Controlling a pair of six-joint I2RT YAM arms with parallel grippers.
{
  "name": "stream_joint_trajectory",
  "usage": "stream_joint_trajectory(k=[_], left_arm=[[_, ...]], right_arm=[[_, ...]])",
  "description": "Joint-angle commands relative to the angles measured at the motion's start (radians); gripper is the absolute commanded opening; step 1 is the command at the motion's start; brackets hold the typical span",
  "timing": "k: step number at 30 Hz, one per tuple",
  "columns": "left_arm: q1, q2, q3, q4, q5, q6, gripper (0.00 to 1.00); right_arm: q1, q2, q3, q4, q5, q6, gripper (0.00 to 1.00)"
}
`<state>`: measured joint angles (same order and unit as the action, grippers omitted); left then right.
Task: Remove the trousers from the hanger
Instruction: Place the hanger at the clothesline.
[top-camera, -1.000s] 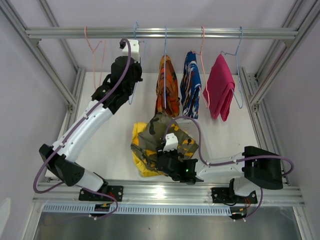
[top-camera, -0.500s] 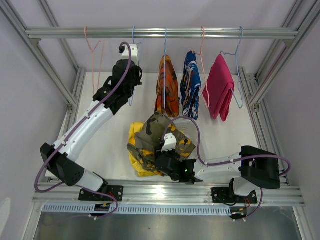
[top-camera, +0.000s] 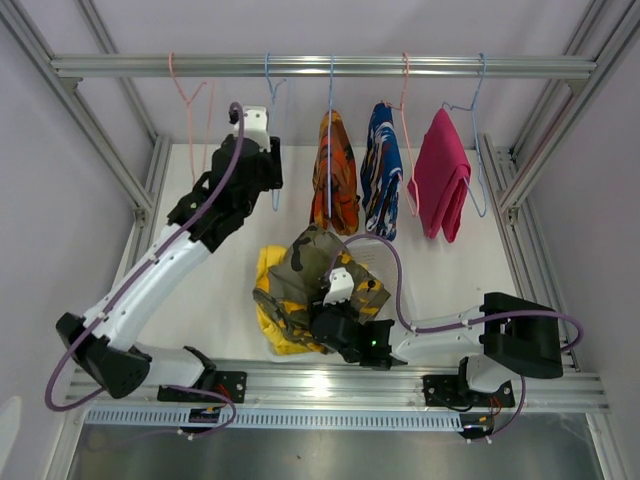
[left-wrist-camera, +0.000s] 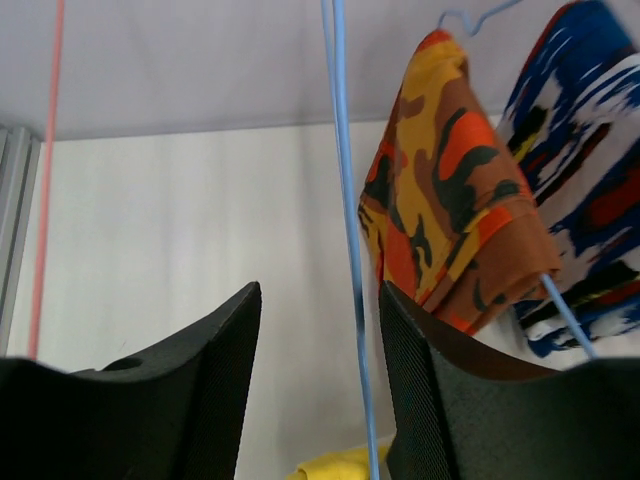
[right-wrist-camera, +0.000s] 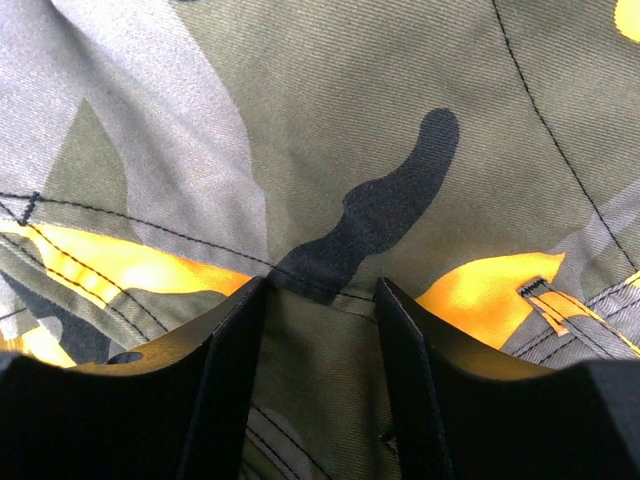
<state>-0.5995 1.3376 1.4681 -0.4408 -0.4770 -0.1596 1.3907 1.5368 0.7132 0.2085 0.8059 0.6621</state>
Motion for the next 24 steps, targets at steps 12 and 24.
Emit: stream_joint_trajectory(k=[12, 24], left_arm=[[-0.042, -0.216, 0.106, 0.06, 0.242, -0.031, 0.64], [-0.006, 0.001, 0.196, 0.108, 0.638, -0.141, 0.77]], right_arm=[[0.062, -0.228, 0.176, -0.455, 0.16, -0.01, 0.57], [0.065, -0.582, 0.216, -0.633, 0.228, -0.064, 0.62]])
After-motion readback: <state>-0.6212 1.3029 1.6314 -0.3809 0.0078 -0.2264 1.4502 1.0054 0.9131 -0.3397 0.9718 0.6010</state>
